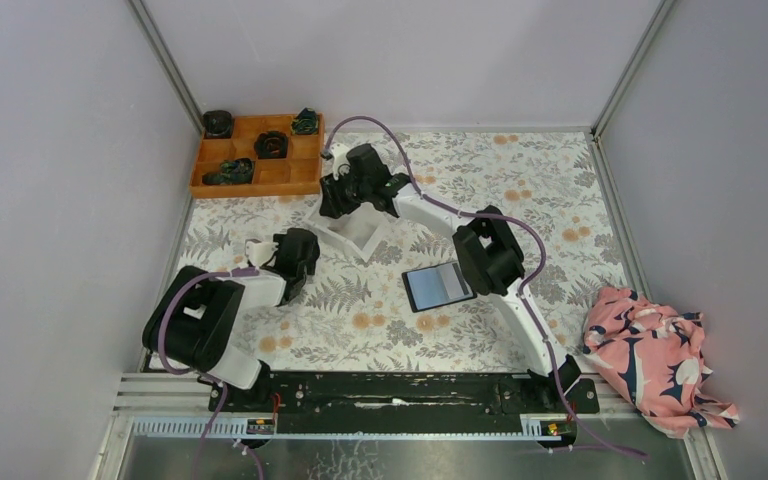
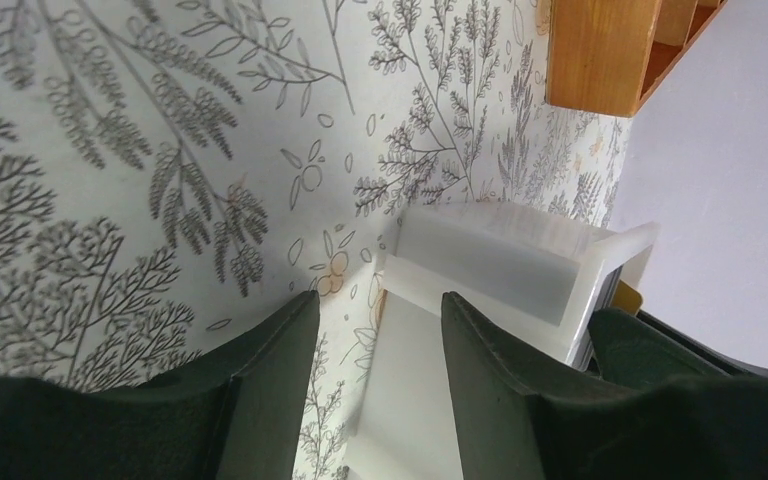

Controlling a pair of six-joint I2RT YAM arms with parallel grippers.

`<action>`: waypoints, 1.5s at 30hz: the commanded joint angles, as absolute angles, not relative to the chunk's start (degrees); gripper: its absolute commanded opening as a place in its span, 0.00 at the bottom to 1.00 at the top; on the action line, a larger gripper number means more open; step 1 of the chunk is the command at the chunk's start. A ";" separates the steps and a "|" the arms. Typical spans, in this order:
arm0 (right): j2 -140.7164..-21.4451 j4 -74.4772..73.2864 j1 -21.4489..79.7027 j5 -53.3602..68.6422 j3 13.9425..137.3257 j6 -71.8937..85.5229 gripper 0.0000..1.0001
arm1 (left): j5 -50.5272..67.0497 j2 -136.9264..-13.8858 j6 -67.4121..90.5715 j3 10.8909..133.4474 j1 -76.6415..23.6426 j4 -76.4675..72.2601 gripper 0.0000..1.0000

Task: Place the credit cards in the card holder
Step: Adjust the storage box at the center of the board.

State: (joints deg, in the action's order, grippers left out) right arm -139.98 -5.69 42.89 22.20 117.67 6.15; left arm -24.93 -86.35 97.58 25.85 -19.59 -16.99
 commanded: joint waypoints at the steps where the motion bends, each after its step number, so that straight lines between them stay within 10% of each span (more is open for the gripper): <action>1: -137.18 -10.60 43.74 23.20 116.06 5.98 0.47 | -20.75 -89.30 93.68 28.36 -18.59 -14.19 0.57; 22: -132.57 -9.86 43.75 19.05 114.39 6.81 0.44 | -19.69 -93.00 91.96 32.15 -17.76 -14.48 0.57; 45: -129.96 -12.04 43.74 8.05 115.96 4.88 0.08 | -21.74 -90.34 88.90 33.52 -17.76 -11.75 0.58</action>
